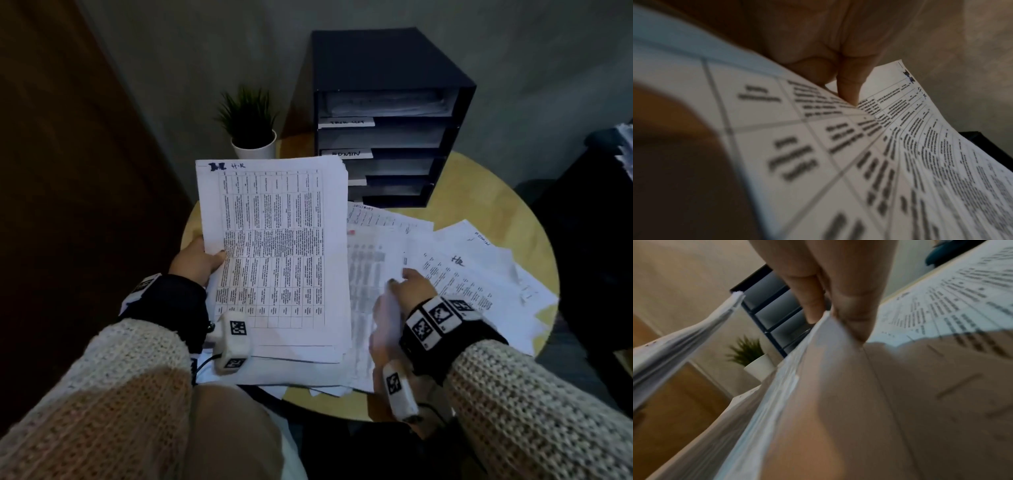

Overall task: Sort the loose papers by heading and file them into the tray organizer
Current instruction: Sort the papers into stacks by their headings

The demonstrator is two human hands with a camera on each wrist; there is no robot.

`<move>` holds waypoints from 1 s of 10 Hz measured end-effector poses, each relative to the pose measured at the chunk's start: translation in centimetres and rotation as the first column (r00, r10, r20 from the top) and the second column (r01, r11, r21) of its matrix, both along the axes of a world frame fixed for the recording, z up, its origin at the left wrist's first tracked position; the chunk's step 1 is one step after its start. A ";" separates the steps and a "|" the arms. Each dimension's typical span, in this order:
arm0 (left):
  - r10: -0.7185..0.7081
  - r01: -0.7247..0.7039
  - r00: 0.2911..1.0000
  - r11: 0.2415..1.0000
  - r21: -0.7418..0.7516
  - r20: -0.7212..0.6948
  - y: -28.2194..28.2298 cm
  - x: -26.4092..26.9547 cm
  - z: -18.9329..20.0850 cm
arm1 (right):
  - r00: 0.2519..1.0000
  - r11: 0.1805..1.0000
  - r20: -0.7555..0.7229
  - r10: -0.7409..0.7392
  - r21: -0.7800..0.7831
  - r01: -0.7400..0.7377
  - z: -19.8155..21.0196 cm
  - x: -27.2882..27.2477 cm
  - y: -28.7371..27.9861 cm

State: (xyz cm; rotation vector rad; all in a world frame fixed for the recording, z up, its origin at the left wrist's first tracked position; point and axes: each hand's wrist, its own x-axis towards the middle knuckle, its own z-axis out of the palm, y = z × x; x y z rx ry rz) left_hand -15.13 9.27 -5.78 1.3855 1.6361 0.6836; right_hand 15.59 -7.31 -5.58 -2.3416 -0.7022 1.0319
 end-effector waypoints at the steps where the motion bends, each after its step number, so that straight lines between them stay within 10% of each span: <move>1: -0.029 0.027 0.997 0.999 -0.020 -0.068 -1.6 1.3 1.6 | 0.985 0.996 -0.171 -0.011 0.084 0.025 -0.2 0.0 0.2; 3: -0.086 0.084 0.975 0.996 -0.018 -0.204 -2.6 2.8 2.2 | 0.973 0.973 -0.007 -0.230 0.034 0.230 0.2 3.6 -2.1; 4: -0.091 0.094 0.968 0.996 -0.002 -0.234 -3.5 3.7 2.4 | 0.958 0.970 -0.154 -0.244 -0.019 0.244 0.7 3.2 -2.1; 6: -0.061 0.061 0.970 0.998 -0.005 -0.234 -4.5 3.6 1.9 | 0.999 0.984 0.035 -0.018 -0.179 0.024 0.7 1.9 -1.5; 8: -0.005 0.013 0.977 0.999 0.034 -0.212 -4.2 2.7 2.2 | 0.948 0.995 0.318 -0.030 -0.077 0.057 1.5 5.5 -2.9; 9: 0.003 0.007 0.976 0.999 0.046 -0.217 -4.2 2.5 2.6 | 0.928 0.932 0.123 -0.352 0.142 0.334 3.2 7.9 -3.9; 10: -0.001 0.014 0.977 0.998 0.059 -0.214 -4.4 2.5 3.0 | 0.895 0.926 0.246 -0.372 0.160 0.341 4.3 10.5 -4.6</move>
